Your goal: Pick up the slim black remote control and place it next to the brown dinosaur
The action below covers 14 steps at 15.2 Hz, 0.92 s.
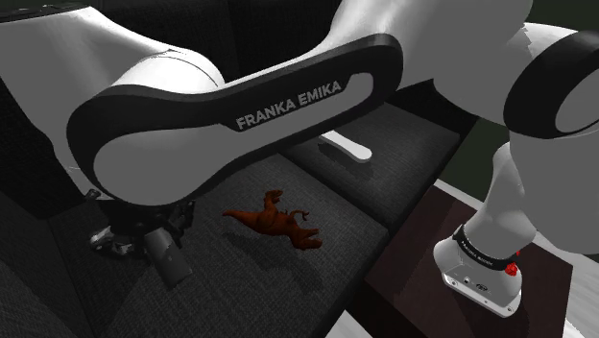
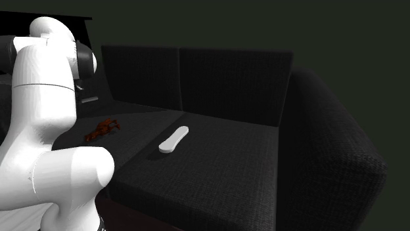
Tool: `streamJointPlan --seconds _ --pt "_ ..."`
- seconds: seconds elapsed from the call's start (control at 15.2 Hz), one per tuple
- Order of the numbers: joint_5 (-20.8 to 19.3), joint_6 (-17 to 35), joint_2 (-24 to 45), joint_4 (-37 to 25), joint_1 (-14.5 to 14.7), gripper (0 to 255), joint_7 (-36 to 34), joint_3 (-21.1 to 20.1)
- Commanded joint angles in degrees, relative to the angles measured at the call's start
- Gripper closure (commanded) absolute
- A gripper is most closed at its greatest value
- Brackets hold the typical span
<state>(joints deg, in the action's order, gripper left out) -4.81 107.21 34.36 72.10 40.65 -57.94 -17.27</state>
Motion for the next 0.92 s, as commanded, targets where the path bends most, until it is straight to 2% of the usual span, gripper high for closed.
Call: streamJointPlan --seconds 0.0,0.86 --pt "-0.1 1.4 0.4 1.0 -0.1 255 0.1 0.1" --pt "-0.7 9.9 2.9 7.1 -0.2 255 0.1 0.6"
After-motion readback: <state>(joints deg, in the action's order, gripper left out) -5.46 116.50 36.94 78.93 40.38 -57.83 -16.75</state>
